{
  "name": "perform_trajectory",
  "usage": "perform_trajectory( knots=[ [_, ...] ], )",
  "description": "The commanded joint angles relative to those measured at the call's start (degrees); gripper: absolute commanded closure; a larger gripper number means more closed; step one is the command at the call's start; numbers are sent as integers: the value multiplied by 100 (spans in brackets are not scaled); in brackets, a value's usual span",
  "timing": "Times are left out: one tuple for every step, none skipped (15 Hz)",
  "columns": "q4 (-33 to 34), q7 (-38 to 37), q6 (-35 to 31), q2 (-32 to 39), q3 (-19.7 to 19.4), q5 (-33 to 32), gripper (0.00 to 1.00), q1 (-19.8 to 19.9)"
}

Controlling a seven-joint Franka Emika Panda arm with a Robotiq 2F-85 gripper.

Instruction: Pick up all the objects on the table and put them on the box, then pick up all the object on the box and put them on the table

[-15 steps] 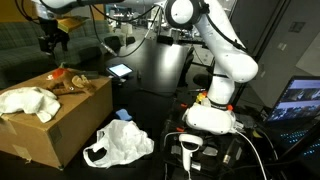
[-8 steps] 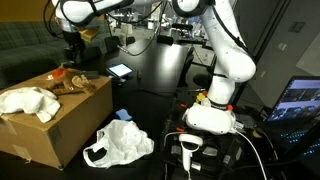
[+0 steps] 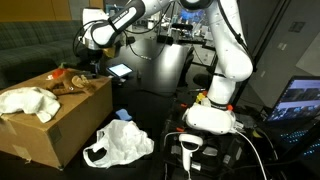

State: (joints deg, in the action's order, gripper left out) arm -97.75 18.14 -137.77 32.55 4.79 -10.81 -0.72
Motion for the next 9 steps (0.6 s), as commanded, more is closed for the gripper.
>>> perform_trajectory(
  knots=[
    [-1433, 750, -1033, -684, 211, 326, 0, 483],
    [-1750, 949, -1291, -794, 265, 400, 0, 605],
    [-1995, 1138, -1510, -889, 327, 468, 0, 729],
    [-2180, 1302, -1712, -929, 385, 529, 0, 834],
    [-2361, 1412, -1879, -1017, 437, 590, 0, 925],
    [-2500, 1528, -2034, -1074, 505, 659, 0, 1027],
    [-2627, 1633, -2175, -1138, 585, 739, 0, 1126],
    [-2697, 1740, -2279, -1178, 681, 861, 0, 1215],
    [-2763, 1857, -2384, -1208, 779, 992, 0, 1306]
  ],
)
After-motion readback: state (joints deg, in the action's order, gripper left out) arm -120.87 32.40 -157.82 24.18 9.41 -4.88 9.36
